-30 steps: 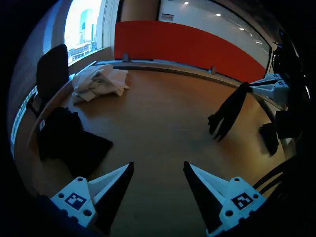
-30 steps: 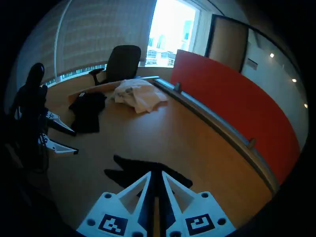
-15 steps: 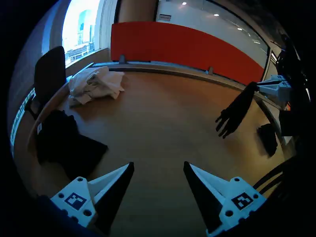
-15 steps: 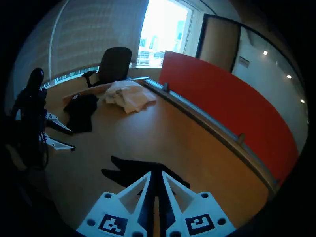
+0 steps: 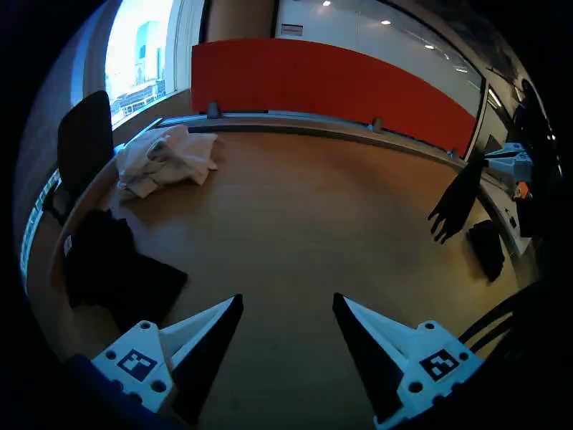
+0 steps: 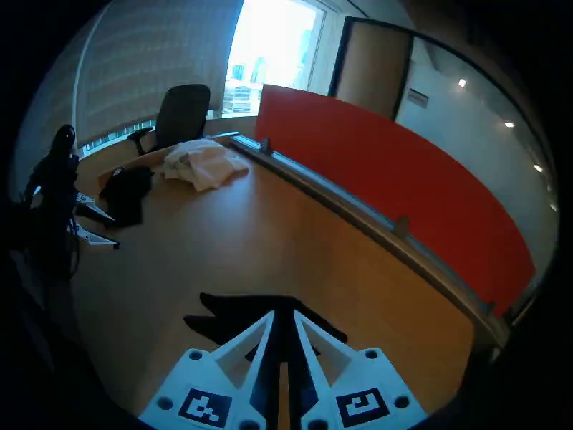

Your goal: Fold towel

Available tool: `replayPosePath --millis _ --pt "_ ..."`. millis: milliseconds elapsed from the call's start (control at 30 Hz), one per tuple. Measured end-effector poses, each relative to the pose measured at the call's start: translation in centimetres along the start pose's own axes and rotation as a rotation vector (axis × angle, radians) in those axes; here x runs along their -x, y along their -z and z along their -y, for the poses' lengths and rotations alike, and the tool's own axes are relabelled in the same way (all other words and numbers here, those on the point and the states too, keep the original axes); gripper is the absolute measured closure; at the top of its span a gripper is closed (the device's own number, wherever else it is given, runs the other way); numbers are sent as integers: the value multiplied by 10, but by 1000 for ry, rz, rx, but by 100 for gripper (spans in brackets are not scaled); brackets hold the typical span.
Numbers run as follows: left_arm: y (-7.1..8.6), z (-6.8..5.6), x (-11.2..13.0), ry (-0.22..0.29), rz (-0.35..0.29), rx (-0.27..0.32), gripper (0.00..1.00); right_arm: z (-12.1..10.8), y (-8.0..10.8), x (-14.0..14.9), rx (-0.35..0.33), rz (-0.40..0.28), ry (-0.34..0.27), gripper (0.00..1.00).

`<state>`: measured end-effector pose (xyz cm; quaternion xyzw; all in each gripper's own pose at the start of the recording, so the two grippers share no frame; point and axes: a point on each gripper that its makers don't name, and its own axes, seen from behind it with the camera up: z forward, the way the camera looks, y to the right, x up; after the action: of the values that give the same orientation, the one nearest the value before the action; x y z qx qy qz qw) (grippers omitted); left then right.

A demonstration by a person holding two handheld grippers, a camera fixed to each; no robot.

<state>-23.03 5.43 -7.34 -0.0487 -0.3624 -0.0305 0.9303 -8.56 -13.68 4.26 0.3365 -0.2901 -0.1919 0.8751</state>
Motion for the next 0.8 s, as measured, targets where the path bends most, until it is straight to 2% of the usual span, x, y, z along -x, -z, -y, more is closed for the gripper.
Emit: replayPosePath --millis 300,467,800 --pt "-5 -9 -4 -7 10 -1 7 -67 29 36 60 32 -12 95" --pt "-8 -16 -5 -7 17 0 7 -101 44 54 91 42 -42 95" --pt "-10 -22 -8 -16 26 -8 7 -156 66 91 147 85 -67 95"
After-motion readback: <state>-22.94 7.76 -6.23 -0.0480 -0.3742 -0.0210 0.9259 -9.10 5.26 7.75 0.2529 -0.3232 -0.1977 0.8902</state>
